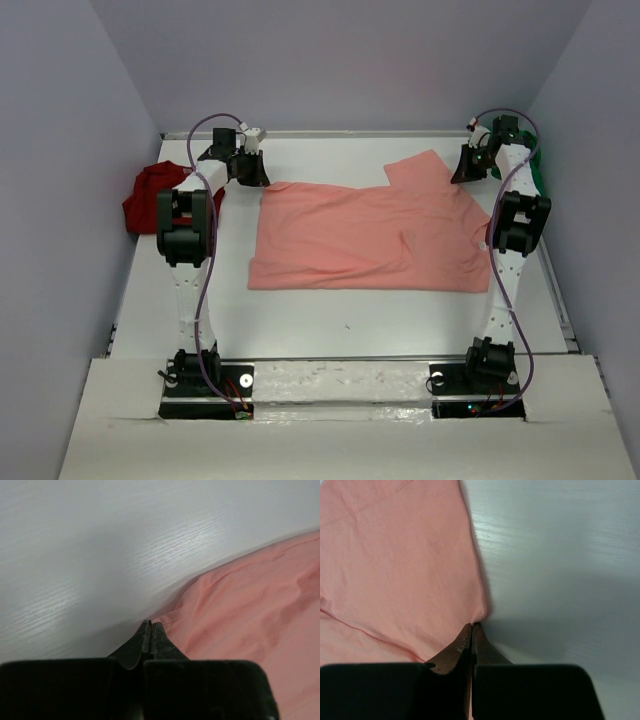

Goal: Fold and stack the t-shirts
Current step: Fold the tshirt

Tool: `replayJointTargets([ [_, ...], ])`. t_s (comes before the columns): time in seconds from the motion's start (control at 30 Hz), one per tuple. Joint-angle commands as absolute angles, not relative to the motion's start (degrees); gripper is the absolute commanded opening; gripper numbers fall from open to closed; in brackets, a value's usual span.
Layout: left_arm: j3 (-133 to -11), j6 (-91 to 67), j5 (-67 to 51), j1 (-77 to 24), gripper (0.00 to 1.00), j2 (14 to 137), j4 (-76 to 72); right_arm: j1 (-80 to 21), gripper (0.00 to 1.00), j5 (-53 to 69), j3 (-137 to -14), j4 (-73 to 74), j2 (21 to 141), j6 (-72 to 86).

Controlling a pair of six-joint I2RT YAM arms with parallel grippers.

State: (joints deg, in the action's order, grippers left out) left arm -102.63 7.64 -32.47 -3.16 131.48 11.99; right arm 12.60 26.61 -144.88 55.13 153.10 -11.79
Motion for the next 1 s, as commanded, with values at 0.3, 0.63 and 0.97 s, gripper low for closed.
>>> replayJointTargets([
  [0.3,-103.1,11.24,-33.13,-3.25,0.0,121.21,10.11,11.69,0.0,23.38,-139.31,53.35,145.29,-12.83],
  [0.63,-101.34,13.18,-35.5,-2.99,0.0,117.95,10.81,11.69,0.0,23.29,-137.2,53.44,140.01,-13.62],
  [0.97,-98.61,14.85,-35.16,-2.9,0.0,115.84,11.25,11.69,0.0,23.2,-135.35,53.0,137.81,-14.06],
])
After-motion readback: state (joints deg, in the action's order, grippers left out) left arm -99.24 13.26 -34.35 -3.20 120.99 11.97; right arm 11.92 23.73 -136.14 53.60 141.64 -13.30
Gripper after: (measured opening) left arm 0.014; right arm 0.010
